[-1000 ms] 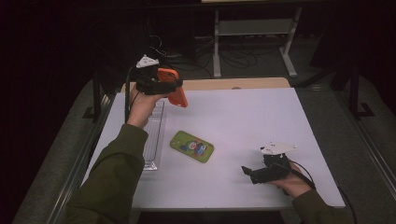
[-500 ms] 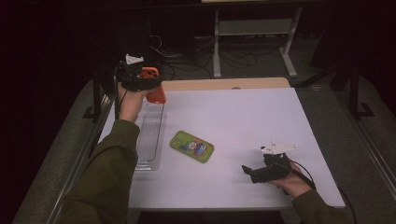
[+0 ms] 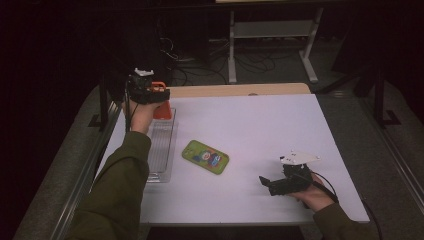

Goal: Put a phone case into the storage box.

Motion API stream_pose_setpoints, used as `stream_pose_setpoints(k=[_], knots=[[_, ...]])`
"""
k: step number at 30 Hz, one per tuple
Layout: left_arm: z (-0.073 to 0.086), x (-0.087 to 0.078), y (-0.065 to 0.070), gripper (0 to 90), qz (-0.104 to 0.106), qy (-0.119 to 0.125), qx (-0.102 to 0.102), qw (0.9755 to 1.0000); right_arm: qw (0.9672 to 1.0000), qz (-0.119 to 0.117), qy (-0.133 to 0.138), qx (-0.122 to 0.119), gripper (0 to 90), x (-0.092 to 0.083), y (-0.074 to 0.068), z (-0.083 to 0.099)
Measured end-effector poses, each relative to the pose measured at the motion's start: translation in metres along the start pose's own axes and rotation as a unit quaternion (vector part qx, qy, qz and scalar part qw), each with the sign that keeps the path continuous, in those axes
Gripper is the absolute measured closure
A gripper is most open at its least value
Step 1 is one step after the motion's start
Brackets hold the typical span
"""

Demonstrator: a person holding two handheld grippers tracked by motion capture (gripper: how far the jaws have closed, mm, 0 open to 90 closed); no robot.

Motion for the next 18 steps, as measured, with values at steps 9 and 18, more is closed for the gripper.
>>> stream_pose_setpoints(k=[9, 18], knots=[[0.017, 0.011, 0.004, 14.9, 0.003, -0.018, 0.002, 0.9998, 1.0000, 0.005, 0.000, -0.001, 0.0, -0.003, -0.001, 0.000], [0.030, 0.018, 0.005, 14.5, -0.005, -0.022, -0.008, 0.9997, 1.0000, 0.007, 0.003, -0.006, 0.0, -0.005, 0.001, 0.001]])
Point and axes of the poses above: each handheld gripper's, and its own axes: x roughly forward along the jaws, z roughly out of its underside, y roughly to its right, the point moved 10 cm from there along x, roughly forward along the jaws, and after that the axes turned 13 degrees about y, right-handed, at the moved point
